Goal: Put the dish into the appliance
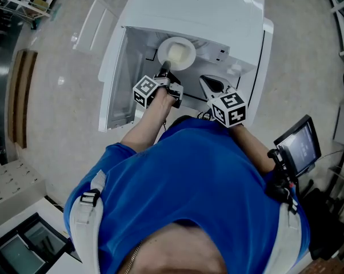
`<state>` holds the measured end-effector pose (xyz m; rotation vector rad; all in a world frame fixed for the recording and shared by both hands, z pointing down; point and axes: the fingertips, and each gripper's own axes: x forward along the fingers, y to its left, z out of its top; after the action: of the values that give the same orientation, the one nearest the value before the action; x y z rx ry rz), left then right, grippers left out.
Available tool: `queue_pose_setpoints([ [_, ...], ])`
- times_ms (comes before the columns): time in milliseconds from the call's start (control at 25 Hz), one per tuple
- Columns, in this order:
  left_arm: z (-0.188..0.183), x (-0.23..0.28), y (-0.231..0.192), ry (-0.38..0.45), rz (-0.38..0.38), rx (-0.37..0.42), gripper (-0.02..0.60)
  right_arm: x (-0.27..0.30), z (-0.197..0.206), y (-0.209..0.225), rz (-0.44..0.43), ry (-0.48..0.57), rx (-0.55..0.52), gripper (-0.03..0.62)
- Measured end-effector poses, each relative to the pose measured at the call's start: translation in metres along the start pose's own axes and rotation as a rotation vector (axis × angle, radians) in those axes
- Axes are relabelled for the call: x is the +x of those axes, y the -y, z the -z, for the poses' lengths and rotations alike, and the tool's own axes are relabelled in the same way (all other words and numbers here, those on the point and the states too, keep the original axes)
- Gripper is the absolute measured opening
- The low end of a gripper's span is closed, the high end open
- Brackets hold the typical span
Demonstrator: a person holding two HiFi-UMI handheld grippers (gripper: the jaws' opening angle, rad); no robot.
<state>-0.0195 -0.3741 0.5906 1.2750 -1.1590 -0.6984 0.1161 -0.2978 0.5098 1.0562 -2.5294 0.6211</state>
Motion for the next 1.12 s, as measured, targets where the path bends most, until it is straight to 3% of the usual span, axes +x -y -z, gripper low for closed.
queue_pose_setpoints([
  [1120, -0.011, 0.029, -0.013, 0.042, -0.055, 0.02, 0.017, 0.002, -0.001, -0.002, -0.013, 0.002, -0.019, 0.0],
])
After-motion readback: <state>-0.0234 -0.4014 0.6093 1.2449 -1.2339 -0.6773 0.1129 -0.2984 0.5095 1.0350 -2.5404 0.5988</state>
